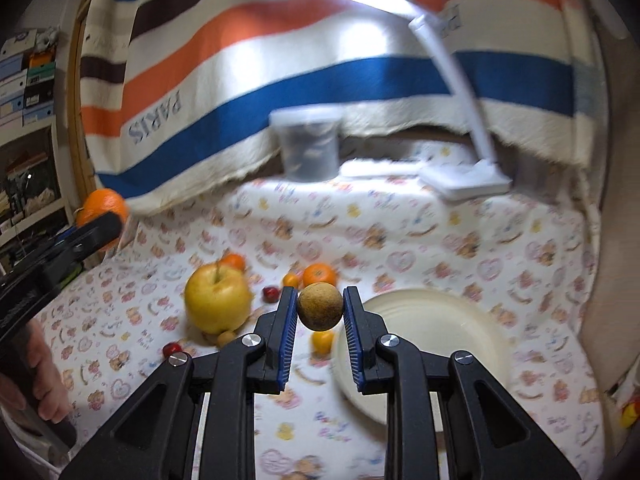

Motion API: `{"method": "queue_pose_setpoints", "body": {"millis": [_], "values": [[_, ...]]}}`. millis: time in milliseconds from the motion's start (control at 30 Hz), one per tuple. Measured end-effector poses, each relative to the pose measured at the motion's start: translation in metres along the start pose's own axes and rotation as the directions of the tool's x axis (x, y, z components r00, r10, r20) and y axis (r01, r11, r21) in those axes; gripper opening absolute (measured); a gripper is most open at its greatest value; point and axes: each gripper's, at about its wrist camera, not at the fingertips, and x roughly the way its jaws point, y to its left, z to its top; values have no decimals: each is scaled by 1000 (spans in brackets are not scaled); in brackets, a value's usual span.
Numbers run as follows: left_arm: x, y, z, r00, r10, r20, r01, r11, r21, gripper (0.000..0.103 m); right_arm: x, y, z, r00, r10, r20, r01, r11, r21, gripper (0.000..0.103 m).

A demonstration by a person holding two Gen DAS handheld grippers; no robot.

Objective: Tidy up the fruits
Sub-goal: 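Carry both fruits over the plate and open both tools to release them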

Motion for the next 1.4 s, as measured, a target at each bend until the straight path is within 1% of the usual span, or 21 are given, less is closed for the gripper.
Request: {"method": "queue_pose_setpoints", "body": {"millis": [33, 100, 167, 267, 367, 400, 433, 500, 567, 667, 767, 867, 933, 967, 1100, 1200, 1267, 1300, 1400], "values": [[0, -7, 4, 1000, -12, 1, 12, 1000, 21, 44, -4, -6, 3, 1000, -7, 17, 7, 1000, 9, 24], [6, -22, 12, 998, -50, -24, 52, 997, 49, 44, -9, -20, 10, 999, -28, 47, 26, 999, 33, 24], [18, -35, 19, 995, -74, -69, 77, 996, 48, 44, -13, -34, 14, 997, -45, 64, 41, 997, 71, 24], [36, -54, 24, 988, -103, -113, 108, 994, 36, 44, -21, -61, 19, 992, -90, 90, 76, 986, 149, 24], [62, -76, 24, 982, -111, -156, 119, 992, 44, 44, -18, -78, 20, 987, -134, 88, 119, 980, 159, 24], [72, -83, 23, 976, -121, -180, 130, 991, 38, 44, -13, -84, 18, 986, -144, 80, 130, 979, 158, 24], [84, -88, 21, 967, -139, -214, 146, 989, 18, 44, -8, -88, 16, 987, -146, 68, 134, 979, 156, 24], [112, -98, 15, 940, -165, -298, 162, 986, -34, 44, 7, -100, 9, 992, -123, 16, 120, 982, 146, 24], [140, -108, 5, 909, -186, -374, 172, 983, -69, 44, 21, -111, 2, 989, -146, -30, 149, 976, 159, 24], [167, -118, -11, 878, -182, -443, 167, 983, -72, 44, 43, -126, -8, 981, -154, -117, 171, 973, 154, 24], [184, -119, -28, 859, -178, -481, 149, 984, -98, 44, 57, -132, -17, 973, -156, -169, 180, 975, 133, 24], [191, -118, -40, 845, -164, -509, 152, 986, -66, 44, 69, -132, -24, 967, -134, -218, 159, 982, 103, 24], [194, -116, -47, 839, -168, -517, 164, 985, -55, 44, 75, -131, -29, 960, -145, -241, 169, 982, 85, 24], [197, -116, -51, 832, -171, -528, 169, 984, -53, 44, 77, -131, -31, 955, -150, -255, 176, 981, 82, 24], [208, -119, -65, 797, -188, -574, 197, 979, -47, 44, 86, -139, -37, 945, -137, -297, 179, 977, 119, 24], [212, -126, -73, 782, -176, -597, 210, 978, -12, 44, 91, -147, -42, 937, -121, -328, 179, 972, 153, 24], [213, -127, -76, 767, -183, -615, 217, 976, -21, 44, 95, -150, -44, 927, -131, -350, 196, 968, 158, 24], [214, -127, -76, 764, -183, -619, 216, 976, -23, 44, 97, -151, -46, 919, -147, -366, 214, 965, 149, 24], [214, -129, -77, 776, -146, -614, 201, 979, 20, 44, 101, -152, -49, 908, -148, -392, 219, 965, 142, 24]]}}
